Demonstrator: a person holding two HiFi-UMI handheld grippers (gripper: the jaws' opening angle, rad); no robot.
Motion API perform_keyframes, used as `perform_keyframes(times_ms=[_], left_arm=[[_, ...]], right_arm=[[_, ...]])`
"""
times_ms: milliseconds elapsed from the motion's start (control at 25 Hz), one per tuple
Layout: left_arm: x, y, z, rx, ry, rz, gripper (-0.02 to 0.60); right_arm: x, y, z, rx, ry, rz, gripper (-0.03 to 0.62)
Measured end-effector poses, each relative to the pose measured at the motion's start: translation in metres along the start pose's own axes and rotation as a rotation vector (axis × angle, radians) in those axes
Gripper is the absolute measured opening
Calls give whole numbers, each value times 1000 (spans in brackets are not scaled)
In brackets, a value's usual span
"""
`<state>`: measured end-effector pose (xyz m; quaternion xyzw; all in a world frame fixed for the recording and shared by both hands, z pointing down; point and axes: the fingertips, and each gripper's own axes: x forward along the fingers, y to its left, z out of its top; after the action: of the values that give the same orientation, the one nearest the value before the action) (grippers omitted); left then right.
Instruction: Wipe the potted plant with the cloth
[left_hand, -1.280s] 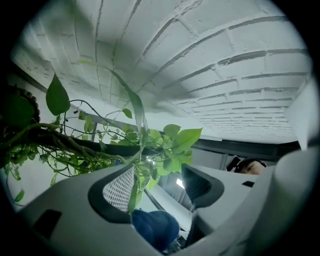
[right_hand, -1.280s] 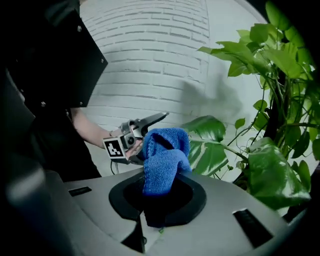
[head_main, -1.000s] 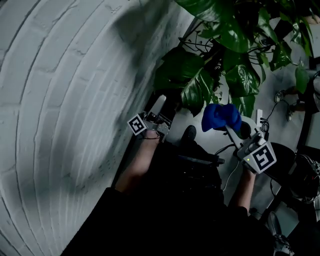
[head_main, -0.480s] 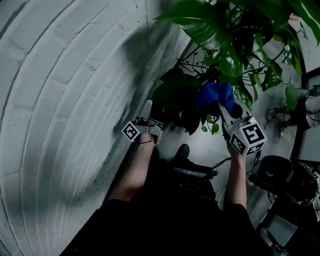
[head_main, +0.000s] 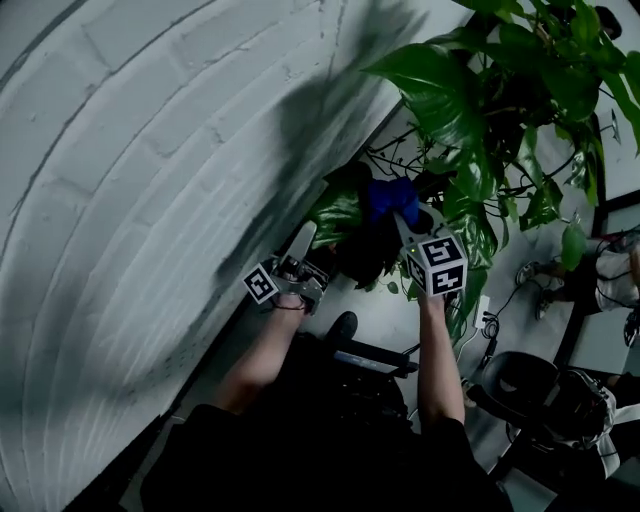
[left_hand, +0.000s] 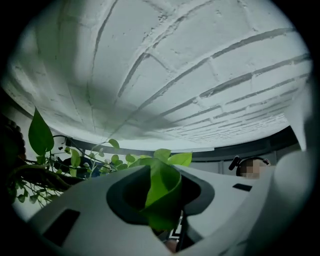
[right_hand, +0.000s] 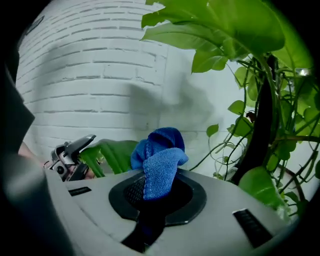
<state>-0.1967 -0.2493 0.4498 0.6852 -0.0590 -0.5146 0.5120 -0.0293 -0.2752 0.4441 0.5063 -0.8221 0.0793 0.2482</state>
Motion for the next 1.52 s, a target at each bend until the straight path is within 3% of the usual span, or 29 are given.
perform_keyframes(times_ms=[280, 360, 440, 640, 720, 920, 1160, 1320, 1400, 1520], left_arm=[[0, 0, -1, 0, -5, 10, 117], [0, 3, 1, -4, -15, 16, 117], [1, 5, 2, -11, -24, 22, 117], [0, 1, 3, -11, -26, 30, 117], [1, -2, 0, -10, -28, 29, 117], [-1, -10, -5, 2, -22, 12, 117], [11, -17, -6, 22, 18, -29, 104], [7, -16, -6, 29, 12, -26, 104], [4, -13, -5, 29, 10, -15, 104], [2, -10, 0, 37, 9, -1, 104]], right_arm=[[12, 72, 14, -75, -29, 209, 49], [1, 76, 21, -61, -59, 220, 49], [-18, 63, 30, -19, -96, 173, 49], [-65, -15, 37, 131, -153, -87, 49], [-62, -29, 28, 163, -128, -113, 49], [-17, -4, 12, 171, -50, 3, 49], [11, 53, 29, 136, -61, 186, 49], [-2, 88, 34, 143, -98, 333, 49], [-18, 82, 42, 150, -131, 324, 49], [-47, 44, 65, 165, -202, 206, 49]])
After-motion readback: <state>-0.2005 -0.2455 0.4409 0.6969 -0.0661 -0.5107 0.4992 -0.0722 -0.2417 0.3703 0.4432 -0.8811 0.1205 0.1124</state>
